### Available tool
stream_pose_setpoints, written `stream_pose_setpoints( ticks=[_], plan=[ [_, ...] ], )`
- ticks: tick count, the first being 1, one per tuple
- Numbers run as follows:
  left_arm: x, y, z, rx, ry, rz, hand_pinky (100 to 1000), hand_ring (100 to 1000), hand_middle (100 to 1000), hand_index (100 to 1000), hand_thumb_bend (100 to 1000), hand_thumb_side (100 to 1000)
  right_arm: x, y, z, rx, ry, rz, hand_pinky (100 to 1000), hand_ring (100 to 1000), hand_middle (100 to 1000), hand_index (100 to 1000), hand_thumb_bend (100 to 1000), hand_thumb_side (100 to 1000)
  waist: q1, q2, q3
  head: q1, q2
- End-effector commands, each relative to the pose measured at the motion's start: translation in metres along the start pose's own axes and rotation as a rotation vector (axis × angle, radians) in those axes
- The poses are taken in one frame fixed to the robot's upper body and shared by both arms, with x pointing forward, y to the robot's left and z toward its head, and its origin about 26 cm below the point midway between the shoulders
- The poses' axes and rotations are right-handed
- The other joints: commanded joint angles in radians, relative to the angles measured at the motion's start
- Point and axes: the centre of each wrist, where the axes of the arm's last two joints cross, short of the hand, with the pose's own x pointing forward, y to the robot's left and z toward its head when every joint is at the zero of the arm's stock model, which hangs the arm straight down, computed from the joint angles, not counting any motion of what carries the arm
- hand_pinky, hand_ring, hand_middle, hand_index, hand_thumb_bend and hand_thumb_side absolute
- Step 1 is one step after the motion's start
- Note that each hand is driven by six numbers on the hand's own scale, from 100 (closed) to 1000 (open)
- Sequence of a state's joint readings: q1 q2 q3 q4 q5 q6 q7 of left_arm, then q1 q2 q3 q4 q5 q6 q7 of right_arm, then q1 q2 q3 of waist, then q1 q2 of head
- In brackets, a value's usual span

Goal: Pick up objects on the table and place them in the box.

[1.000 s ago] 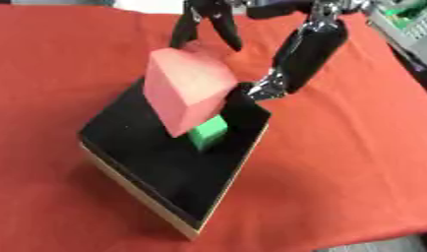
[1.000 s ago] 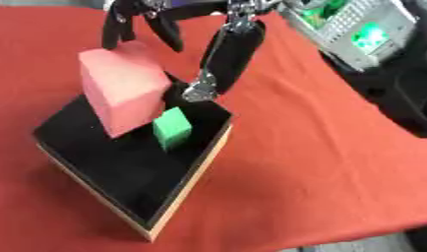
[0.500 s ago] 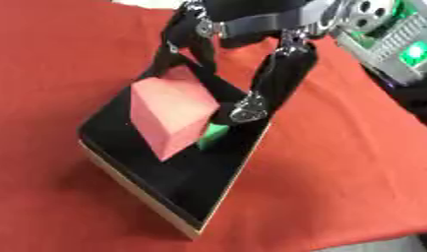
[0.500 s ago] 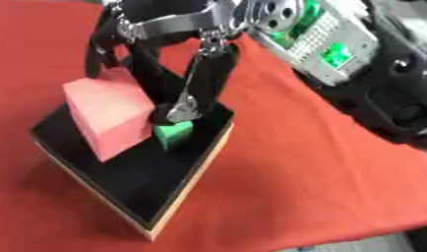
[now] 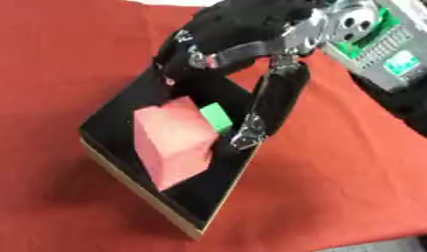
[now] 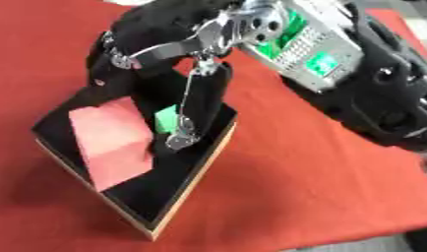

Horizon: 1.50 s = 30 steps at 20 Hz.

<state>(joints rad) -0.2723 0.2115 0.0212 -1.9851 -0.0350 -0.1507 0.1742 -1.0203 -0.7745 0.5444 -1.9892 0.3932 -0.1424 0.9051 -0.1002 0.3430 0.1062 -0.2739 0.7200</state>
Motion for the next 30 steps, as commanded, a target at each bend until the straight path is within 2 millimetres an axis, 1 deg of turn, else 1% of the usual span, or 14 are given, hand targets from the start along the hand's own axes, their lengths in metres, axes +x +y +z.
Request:
stream_pose_setpoints(
  ticks=[1,5,14,15,17,20,21,23,25,26,27,28,29,30],
  plan=[
    [0.005,0.000,-0.004,-0.010,-0.024,0.005,583,740,656,829,227,867,-0.001,-0.005,0.004,0.000,0.028,0.071,879,934,882,910,461,459,0.005,-0.017,0.002,0.002,-0.006],
    [0.005,-0.001,-0.003,-0.012,-0.022,0.007,583,740,657,830,227,868,-0.002,-0.006,0.006,-0.009,0.032,0.085,889,942,879,925,472,500,0.003,-0.018,0.001,0.003,-0.006],
    [0.005,-0.001,-0.003,-0.016,-0.020,0.005,583,740,657,830,227,868,-0.002,-0.006,0.010,-0.047,0.042,0.092,886,934,864,920,476,488,0.003,-0.017,0.001,0.004,-0.005],
    [0.005,0.001,-0.003,-0.007,-0.021,0.002,583,740,657,830,225,864,-0.003,-0.008,0.012,-0.058,0.055,0.092,867,881,812,893,462,337,0.010,-0.018,-0.006,0.018,-0.007],
    [0.005,0.003,-0.003,0.015,-0.023,-0.006,583,740,658,830,224,863,-0.006,-0.012,0.019,-0.105,0.106,0.091,865,871,794,892,461,287,0.023,-0.019,-0.023,0.040,-0.010],
    [0.005,0.005,-0.003,0.028,-0.026,-0.013,583,740,658,830,223,862,-0.013,-0.015,0.034,-0.189,0.214,0.075,862,865,779,885,464,249,0.030,-0.019,-0.028,0.055,-0.016],
    [0.005,0.005,-0.004,0.029,-0.028,-0.015,583,740,658,830,223,860,-0.015,-0.015,0.039,-0.218,0.252,0.067,854,848,750,877,445,204,0.032,-0.019,-0.029,0.060,-0.018],
    [0.005,0.005,-0.005,0.033,-0.032,-0.017,583,740,658,830,221,859,-0.020,-0.014,0.049,-0.280,0.328,0.046,834,809,679,851,372,165,0.036,-0.019,-0.029,0.070,-0.022],
    [0.006,0.006,-0.006,0.038,-0.037,-0.020,583,740,658,830,220,858,-0.024,-0.012,0.059,-0.344,0.407,0.023,827,791,638,834,331,150,0.040,-0.018,-0.027,0.077,-0.024],
    [0.006,0.006,-0.006,0.040,-0.040,-0.022,583,740,658,830,220,857,-0.026,-0.010,0.063,-0.376,0.446,0.012,825,787,630,831,309,152,0.042,-0.017,-0.026,0.080,-0.025],
    [0.006,0.006,-0.007,0.043,-0.042,-0.023,583,740,657,829,219,856,-0.028,-0.008,0.067,-0.408,0.482,-0.002,817,772,609,819,225,164,0.044,-0.016,-0.025,0.083,-0.026],
    [0.006,0.007,-0.007,0.046,-0.045,-0.025,583,740,657,829,219,855,-0.030,-0.006,0.071,-0.440,0.517,-0.017,814,768,604,816,198,172,0.046,-0.015,-0.024,0.085,-0.026],
    [0.006,0.007,-0.008,0.049,-0.048,-0.026,582,740,655,829,217,855,-0.032,-0.003,0.074,-0.470,0.548,-0.034,804,755,592,807,100,208,0.048,-0.013,-0.023,0.088,-0.028],
    [0.007,0.007,-0.008,0.054,-0.050,-0.028,582,740,654,829,217,854,-0.033,0.000,0.077,-0.502,0.576,-0.055,803,754,590,806,100,214,0.051,-0.011,-0.022,0.092,-0.029]
  ],
)
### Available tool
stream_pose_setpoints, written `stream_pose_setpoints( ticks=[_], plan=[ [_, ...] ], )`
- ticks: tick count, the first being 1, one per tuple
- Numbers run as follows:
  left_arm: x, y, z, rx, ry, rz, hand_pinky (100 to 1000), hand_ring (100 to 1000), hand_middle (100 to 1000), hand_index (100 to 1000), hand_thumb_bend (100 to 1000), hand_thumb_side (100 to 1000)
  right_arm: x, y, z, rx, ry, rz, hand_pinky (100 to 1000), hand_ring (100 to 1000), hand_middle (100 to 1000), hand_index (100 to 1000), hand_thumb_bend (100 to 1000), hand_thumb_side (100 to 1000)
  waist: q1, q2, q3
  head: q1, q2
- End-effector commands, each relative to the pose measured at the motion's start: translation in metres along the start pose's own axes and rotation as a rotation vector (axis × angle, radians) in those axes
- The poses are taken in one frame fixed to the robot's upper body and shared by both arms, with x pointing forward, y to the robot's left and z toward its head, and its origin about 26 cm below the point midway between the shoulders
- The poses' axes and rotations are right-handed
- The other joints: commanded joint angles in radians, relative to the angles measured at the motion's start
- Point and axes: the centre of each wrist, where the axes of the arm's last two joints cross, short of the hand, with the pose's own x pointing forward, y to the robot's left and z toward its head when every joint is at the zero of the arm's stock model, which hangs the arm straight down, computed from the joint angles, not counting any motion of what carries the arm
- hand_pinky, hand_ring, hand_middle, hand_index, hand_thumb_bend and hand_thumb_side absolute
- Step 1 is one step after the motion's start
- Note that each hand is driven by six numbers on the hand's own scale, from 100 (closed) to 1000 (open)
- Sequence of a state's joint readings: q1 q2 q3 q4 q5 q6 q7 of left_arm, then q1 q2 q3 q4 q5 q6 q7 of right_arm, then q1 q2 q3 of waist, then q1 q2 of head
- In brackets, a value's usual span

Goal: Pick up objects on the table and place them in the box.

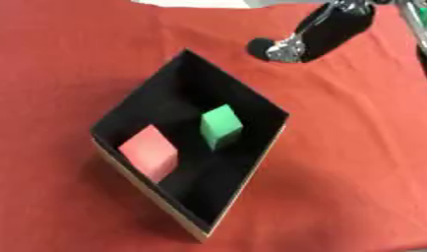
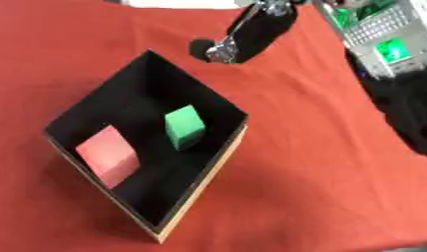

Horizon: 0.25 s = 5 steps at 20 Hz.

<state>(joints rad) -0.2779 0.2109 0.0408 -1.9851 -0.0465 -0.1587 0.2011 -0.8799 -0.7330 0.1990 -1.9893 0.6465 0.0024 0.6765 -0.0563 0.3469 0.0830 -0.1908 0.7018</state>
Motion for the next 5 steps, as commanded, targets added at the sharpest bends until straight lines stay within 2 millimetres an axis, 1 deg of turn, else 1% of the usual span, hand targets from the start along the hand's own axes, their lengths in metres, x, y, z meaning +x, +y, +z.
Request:
stream_pose_setpoints(
  ticks=[1,2,3,5],
  plan=[
    [0.006,0.003,-0.006,0.016,-0.036,-0.011,581,740,653,829,216,854,-0.011,-0.008,0.012,-0.118,0.108,-0.029,797,745,584,800,100,267,0.010,-0.012,0.002,0.012,-0.012],
    [0.006,0.004,-0.007,0.019,-0.038,-0.014,581,740,653,829,216,854,-0.014,-0.007,0.015,-0.144,0.131,-0.061,796,744,584,800,100,275,0.012,-0.010,0.003,0.013,-0.013],
    [0.007,0.004,-0.008,0.023,-0.042,-0.015,581,740,653,829,215,853,-0.018,-0.005,0.019,-0.170,0.153,-0.097,792,739,583,797,100,348,0.015,-0.007,0.004,0.015,-0.015],
    [0.007,0.004,-0.009,0.027,-0.046,-0.016,581,740,653,829,215,853,-0.026,-0.005,0.027,-0.224,0.198,-0.153,791,739,584,797,100,361,0.017,-0.003,0.008,0.015,-0.017]
  ],
)
